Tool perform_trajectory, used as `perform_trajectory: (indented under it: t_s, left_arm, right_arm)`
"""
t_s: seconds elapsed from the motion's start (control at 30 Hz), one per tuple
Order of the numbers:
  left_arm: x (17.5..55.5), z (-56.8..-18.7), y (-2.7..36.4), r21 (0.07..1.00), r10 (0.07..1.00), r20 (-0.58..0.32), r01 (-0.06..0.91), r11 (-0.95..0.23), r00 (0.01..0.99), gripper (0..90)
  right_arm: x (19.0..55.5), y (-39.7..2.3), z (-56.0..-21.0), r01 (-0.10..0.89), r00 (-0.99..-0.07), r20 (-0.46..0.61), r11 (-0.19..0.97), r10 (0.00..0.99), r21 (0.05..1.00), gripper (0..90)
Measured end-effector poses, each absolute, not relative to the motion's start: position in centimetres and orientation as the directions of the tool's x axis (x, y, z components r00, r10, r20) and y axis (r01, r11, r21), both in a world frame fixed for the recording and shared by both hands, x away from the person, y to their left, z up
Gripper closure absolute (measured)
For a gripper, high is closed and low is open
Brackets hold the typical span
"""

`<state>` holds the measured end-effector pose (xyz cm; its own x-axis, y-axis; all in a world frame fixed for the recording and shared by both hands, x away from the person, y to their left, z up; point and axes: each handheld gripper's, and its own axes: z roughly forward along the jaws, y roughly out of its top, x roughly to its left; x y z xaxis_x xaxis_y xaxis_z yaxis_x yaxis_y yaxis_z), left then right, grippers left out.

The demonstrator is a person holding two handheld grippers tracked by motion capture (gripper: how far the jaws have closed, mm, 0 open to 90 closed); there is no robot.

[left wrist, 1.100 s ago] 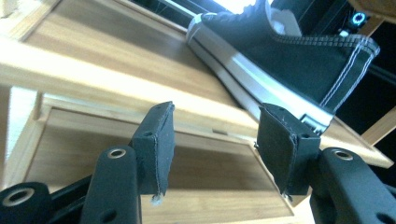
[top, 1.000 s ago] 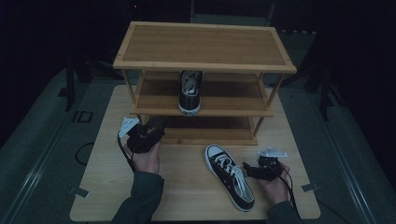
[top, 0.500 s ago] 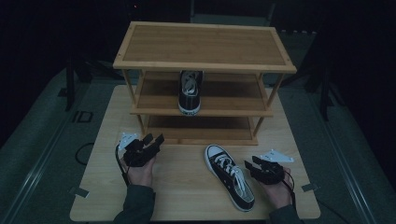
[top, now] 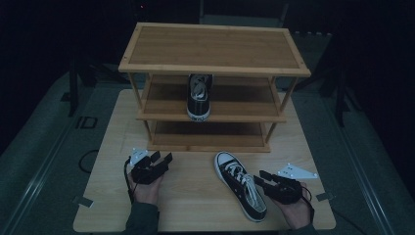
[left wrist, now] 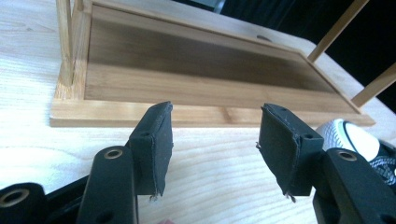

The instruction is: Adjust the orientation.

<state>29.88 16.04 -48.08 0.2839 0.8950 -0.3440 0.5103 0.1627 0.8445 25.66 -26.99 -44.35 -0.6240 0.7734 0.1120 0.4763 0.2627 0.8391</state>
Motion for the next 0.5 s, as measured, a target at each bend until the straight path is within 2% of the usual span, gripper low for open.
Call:
perform_trajectory:
  t_s: [0.17,0.5]
  left_arm:
    - [29.7,-48.4,16.5,0.836,0.896,-0.353,0.521,0.172,0.27,44.9]
    - [29.7,-48.5,16.4,0.834,0.895,-0.357,0.523,0.176,0.267,44.4]
  right_arm:
    - [25.1,-26.9,-43.8,0.478,-0.651,0.15,0.249,0.744,0.843,66.8]
    - [25.6,-25.6,-45.8,0.571,-0.644,0.153,0.337,0.75,0.748,75.8]
